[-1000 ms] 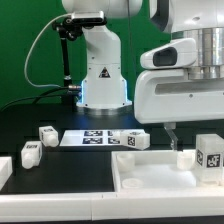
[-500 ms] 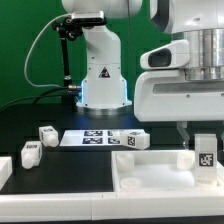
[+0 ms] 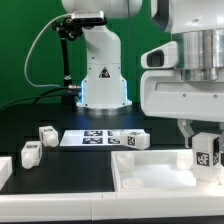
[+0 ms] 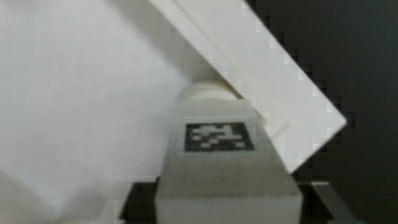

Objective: Assemble one leg

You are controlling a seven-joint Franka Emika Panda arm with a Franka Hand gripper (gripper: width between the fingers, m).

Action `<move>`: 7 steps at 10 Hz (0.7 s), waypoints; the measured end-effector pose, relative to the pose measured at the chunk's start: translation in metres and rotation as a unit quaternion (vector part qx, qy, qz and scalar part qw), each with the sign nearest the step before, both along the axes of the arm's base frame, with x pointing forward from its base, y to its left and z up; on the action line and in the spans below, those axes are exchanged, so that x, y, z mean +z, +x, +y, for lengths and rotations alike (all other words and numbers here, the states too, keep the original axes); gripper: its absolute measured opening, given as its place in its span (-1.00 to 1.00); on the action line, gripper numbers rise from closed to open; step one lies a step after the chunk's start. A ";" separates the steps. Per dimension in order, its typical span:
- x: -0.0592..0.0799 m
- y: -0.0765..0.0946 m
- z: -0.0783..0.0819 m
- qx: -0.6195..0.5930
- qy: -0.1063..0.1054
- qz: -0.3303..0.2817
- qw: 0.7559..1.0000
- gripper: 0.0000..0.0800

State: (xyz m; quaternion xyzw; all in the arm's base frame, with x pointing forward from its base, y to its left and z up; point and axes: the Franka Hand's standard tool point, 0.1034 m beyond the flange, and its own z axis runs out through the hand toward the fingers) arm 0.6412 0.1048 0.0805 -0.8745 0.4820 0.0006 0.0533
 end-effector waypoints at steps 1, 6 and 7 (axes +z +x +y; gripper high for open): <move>-0.003 -0.001 0.003 -0.095 0.009 0.005 0.995 -0.28; -0.004 -0.001 0.011 -0.229 0.015 0.008 0.973 -0.28; -0.004 -0.002 0.011 -0.227 0.014 0.008 0.974 0.18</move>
Offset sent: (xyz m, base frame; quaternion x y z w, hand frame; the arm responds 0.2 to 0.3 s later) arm 0.0115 0.0044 0.0056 0.0503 0.0459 0.1805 0.9812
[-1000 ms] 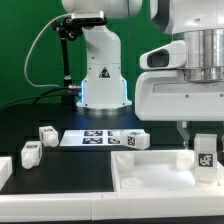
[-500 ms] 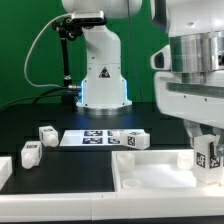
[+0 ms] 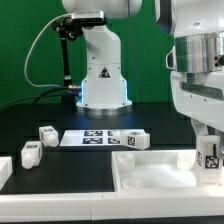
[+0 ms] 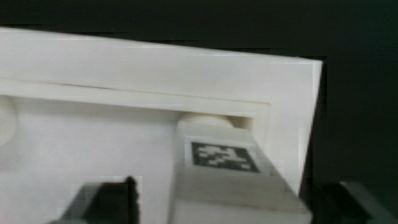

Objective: Assemble one leg

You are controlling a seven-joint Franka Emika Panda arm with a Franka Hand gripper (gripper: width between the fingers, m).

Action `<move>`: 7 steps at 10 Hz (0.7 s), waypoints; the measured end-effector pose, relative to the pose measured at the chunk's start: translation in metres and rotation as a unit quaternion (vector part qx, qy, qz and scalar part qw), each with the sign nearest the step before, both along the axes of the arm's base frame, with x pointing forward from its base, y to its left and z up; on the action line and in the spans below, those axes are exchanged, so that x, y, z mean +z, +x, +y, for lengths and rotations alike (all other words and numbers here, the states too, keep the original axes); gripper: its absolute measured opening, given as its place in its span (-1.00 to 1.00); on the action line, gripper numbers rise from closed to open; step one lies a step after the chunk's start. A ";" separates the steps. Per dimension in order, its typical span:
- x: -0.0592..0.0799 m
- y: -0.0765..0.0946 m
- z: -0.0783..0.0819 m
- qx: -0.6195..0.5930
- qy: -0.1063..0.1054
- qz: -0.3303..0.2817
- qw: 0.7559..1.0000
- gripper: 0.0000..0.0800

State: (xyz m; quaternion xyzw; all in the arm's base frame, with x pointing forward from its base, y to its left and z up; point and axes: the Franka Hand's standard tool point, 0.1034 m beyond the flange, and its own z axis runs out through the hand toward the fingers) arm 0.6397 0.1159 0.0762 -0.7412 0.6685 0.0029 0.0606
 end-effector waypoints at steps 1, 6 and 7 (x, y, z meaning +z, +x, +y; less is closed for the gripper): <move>0.000 -0.001 0.001 0.078 -0.007 -0.008 0.997 0.47; 0.001 -0.002 0.001 0.346 -0.046 -0.017 0.937 0.62; 0.001 -0.002 0.001 0.377 -0.048 -0.019 0.925 0.62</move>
Offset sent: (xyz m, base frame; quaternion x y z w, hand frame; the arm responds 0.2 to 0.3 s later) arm 0.0000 0.0000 0.0000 0.0000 0.0000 -0.1938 0.9810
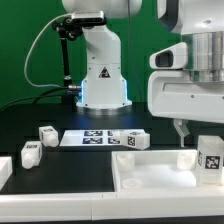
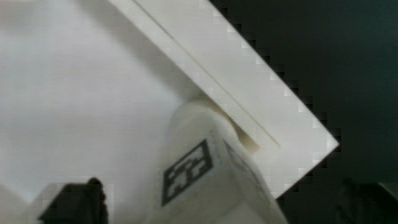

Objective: Assemble one leg

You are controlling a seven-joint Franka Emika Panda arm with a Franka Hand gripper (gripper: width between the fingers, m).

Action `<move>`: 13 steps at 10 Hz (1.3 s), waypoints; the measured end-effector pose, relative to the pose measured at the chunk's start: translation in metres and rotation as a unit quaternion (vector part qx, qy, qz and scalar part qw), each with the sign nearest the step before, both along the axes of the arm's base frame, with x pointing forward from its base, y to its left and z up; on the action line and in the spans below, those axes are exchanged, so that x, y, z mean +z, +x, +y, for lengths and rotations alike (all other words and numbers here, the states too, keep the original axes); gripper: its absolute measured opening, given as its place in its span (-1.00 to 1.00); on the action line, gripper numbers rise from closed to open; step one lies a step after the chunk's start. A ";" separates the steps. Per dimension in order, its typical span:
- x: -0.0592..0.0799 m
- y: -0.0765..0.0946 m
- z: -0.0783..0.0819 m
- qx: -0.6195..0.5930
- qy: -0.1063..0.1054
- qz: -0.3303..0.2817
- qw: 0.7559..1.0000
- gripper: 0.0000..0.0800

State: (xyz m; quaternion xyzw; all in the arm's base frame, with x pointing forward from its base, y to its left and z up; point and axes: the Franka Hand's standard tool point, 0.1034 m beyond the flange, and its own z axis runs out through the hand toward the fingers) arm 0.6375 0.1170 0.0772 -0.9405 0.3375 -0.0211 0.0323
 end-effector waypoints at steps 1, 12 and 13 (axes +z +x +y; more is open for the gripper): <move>-0.001 0.000 -0.001 0.053 -0.007 -0.002 0.999 0.62; -0.011 0.003 -0.005 -0.240 0.017 0.002 0.971 -0.28; -0.012 0.004 -0.005 -0.327 0.040 0.008 0.944 -0.28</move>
Offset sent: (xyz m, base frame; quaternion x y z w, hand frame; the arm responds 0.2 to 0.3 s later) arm 0.0000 0.0000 0.0000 0.0000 0.0000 0.0650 0.9979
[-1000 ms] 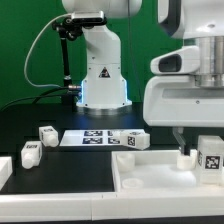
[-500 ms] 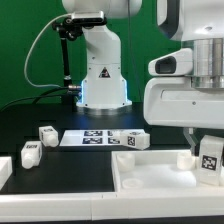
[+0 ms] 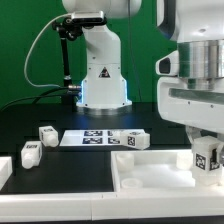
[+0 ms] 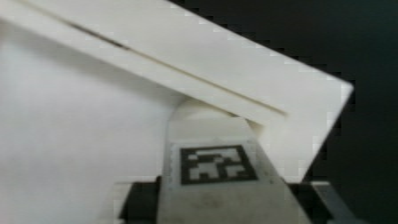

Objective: Assemble one leg

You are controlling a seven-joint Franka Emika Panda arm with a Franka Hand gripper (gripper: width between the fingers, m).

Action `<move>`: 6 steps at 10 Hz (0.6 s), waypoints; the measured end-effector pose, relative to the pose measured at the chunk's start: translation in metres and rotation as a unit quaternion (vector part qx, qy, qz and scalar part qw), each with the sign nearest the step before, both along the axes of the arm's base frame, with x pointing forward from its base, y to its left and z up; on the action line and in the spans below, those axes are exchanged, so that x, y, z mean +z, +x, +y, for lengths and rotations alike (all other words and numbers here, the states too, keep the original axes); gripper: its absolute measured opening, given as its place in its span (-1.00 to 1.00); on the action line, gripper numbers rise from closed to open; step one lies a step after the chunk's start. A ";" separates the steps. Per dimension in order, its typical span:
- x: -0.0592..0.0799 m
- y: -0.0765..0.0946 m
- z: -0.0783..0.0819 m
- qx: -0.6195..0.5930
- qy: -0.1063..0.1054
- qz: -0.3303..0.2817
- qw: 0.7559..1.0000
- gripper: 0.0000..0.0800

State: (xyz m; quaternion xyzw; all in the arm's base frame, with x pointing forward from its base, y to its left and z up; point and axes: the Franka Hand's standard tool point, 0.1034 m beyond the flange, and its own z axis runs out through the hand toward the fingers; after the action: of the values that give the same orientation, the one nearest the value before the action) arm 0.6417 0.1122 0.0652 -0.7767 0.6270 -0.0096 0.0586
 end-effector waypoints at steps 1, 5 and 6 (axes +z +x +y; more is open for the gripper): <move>-0.001 0.000 0.003 -0.075 0.016 0.002 0.997 -0.28; -0.002 0.001 0.008 -0.171 0.024 -0.008 0.985 -0.01; -0.002 0.001 0.007 -0.168 0.024 -0.009 0.985 0.46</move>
Offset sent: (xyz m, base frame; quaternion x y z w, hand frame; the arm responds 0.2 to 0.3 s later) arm 0.0000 0.0000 0.0000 0.0000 0.0000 0.1296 0.9916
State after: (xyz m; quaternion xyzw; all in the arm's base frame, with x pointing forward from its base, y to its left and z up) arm 0.6427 0.1196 0.0637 -0.6587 0.7480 -0.0113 0.0802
